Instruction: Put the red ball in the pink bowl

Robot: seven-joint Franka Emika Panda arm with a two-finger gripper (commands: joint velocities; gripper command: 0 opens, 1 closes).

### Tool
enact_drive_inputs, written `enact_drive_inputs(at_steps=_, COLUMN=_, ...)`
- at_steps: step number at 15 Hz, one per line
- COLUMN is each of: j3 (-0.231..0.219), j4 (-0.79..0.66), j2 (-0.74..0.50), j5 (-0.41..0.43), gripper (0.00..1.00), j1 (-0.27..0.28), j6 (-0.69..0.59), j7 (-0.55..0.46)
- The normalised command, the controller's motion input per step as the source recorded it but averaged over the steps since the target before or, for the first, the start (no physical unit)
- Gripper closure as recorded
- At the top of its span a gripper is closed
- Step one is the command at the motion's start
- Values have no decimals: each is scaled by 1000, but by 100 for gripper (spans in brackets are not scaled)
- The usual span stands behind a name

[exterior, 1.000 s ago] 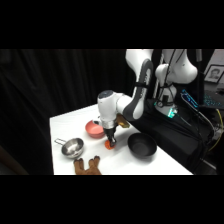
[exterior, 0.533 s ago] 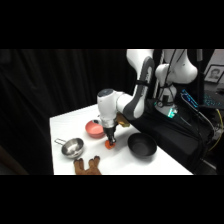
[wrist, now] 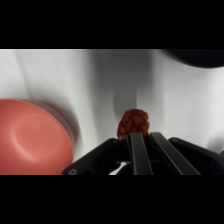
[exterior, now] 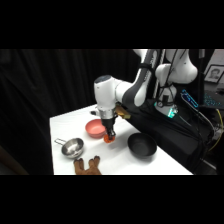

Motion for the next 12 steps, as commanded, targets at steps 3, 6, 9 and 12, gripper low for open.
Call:
enact_drive_inputs(at_steps=3, j3=-3, j4=-124, j2=-373, j5=-31, gripper=98, j1=-58, j6=-219, j7=-104)
enact_drive_inputs(at_steps=6, j3=-16, j4=-95, j2=-301, j5=-32, gripper=98, j1=-89, j6=-145, j7=-145)
enact_drive_inputs(at_steps=9, j3=-48, j4=-44, j2=-205, j5=7, gripper=98, j1=-147, j6=-107, j7=-203)
enact_drive_inputs(at_steps=12, j3=-66, j4=0, j2=-140, j5=53, gripper=98, j1=-176, j6=-104, j7=-247)
